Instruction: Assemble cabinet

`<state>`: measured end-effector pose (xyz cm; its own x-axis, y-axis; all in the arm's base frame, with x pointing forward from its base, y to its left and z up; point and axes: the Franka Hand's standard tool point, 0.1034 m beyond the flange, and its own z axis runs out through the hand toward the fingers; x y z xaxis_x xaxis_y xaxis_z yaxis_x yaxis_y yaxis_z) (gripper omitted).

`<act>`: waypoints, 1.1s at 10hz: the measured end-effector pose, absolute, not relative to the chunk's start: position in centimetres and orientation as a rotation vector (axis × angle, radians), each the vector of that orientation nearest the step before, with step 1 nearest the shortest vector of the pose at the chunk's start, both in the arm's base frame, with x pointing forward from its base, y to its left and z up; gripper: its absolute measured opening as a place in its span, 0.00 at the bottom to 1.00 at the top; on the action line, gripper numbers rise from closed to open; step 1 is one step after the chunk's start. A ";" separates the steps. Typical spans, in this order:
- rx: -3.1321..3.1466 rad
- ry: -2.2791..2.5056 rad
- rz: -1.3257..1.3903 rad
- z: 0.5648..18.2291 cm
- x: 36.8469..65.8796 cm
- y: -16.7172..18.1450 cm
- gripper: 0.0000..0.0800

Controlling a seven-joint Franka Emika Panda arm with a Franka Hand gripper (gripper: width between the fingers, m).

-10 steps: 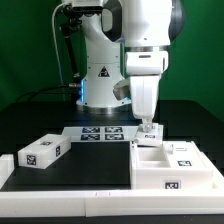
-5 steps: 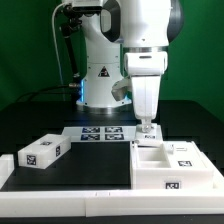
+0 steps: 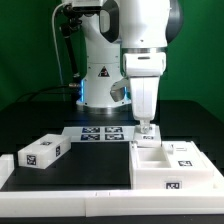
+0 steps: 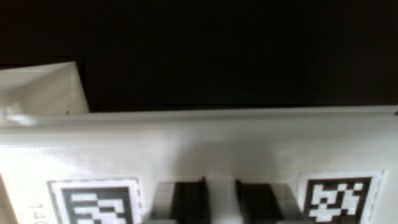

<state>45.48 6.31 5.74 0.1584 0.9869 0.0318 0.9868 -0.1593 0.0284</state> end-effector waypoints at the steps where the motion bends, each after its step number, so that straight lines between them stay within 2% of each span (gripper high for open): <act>1: 2.391 2.036 0.065 5.8 45.5 6.3 0.09; 11: 2.377 2.058 0.055 5.7 46.6 6.2 0.09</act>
Offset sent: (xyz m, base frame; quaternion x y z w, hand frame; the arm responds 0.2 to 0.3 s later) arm 0.0104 0.0044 0.0013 0.0097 -0.0035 -0.0129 0.9999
